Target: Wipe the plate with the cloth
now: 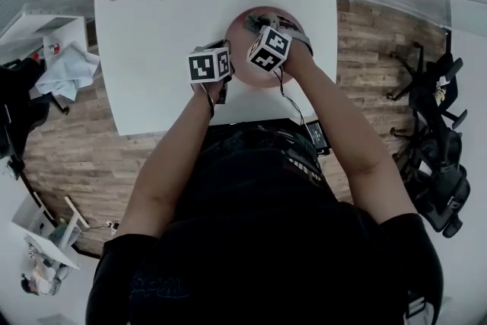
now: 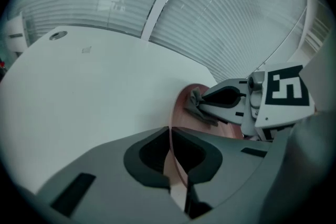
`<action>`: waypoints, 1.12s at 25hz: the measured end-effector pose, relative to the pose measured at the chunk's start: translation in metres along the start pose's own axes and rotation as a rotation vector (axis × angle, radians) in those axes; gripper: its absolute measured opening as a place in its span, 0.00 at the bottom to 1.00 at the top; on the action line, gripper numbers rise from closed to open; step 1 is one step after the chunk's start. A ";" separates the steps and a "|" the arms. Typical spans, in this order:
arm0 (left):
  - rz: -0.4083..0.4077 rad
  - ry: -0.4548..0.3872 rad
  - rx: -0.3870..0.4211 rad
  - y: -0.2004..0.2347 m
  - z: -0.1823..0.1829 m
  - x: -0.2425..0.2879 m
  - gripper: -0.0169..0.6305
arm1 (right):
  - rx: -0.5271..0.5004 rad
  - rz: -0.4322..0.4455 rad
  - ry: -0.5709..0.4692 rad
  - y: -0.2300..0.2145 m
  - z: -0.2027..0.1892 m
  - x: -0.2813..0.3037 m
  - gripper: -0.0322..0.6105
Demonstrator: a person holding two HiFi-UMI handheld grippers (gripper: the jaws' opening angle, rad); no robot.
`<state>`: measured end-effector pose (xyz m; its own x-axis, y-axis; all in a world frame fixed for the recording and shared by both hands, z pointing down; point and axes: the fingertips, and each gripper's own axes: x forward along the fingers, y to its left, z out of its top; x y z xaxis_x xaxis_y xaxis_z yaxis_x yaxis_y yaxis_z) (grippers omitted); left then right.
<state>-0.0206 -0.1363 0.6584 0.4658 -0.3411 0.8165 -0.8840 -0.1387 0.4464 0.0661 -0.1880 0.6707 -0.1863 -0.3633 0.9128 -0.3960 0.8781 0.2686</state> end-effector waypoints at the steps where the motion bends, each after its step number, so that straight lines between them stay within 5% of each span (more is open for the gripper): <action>1: 0.007 -0.007 0.001 0.000 0.001 0.000 0.07 | 0.000 0.033 -0.030 0.012 0.008 -0.002 0.10; 7: 0.035 -0.037 0.011 0.001 0.002 -0.002 0.07 | -0.026 0.247 -0.121 0.095 0.013 -0.030 0.10; 13: 0.038 -0.032 0.028 0.001 0.003 -0.001 0.07 | -0.130 0.393 0.036 0.136 -0.051 -0.057 0.10; 20: 0.032 -0.013 0.054 -0.001 0.003 -0.001 0.07 | -0.145 0.273 0.240 0.062 -0.113 -0.050 0.11; 25: 0.037 -0.008 0.059 -0.001 0.001 -0.002 0.07 | 0.061 0.142 0.169 0.001 -0.087 -0.027 0.10; 28: 0.041 -0.009 0.056 -0.001 0.001 -0.002 0.07 | 0.078 0.094 0.096 -0.011 -0.056 -0.015 0.10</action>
<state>-0.0206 -0.1369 0.6563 0.4288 -0.3557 0.8304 -0.9034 -0.1760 0.3911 0.1237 -0.1743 0.6713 -0.1406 -0.2454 0.9592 -0.4504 0.8786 0.1588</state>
